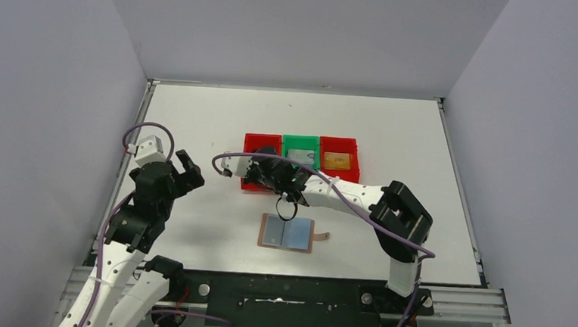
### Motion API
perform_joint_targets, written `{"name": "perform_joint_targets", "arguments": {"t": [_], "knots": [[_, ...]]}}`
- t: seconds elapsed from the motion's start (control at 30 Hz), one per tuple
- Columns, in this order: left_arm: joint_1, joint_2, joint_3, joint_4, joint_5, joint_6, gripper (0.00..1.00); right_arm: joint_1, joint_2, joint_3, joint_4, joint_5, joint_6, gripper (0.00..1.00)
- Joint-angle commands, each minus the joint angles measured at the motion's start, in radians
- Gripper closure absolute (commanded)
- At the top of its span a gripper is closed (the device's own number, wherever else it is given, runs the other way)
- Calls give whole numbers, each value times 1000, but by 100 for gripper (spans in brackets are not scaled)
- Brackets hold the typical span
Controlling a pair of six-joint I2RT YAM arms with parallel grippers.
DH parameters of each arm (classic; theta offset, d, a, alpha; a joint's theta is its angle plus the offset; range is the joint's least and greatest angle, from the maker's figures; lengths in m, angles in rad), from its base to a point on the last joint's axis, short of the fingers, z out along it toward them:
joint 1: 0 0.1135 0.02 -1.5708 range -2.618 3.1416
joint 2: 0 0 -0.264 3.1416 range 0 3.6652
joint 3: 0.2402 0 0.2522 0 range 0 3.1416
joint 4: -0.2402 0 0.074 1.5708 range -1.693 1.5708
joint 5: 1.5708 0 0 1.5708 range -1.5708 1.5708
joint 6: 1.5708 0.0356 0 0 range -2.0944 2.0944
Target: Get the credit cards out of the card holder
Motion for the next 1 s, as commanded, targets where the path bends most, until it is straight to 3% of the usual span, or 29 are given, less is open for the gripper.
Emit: {"name": "perform_joint_targets", "arguments": {"t": [0.0,0.97], "knots": [[12,-20,11,9,-62,-14,7,-16,23,72,22,6,-66,100],[59,-53,4,13,-58,-16,7,-104,284,207,157,47,-247,98]]}}
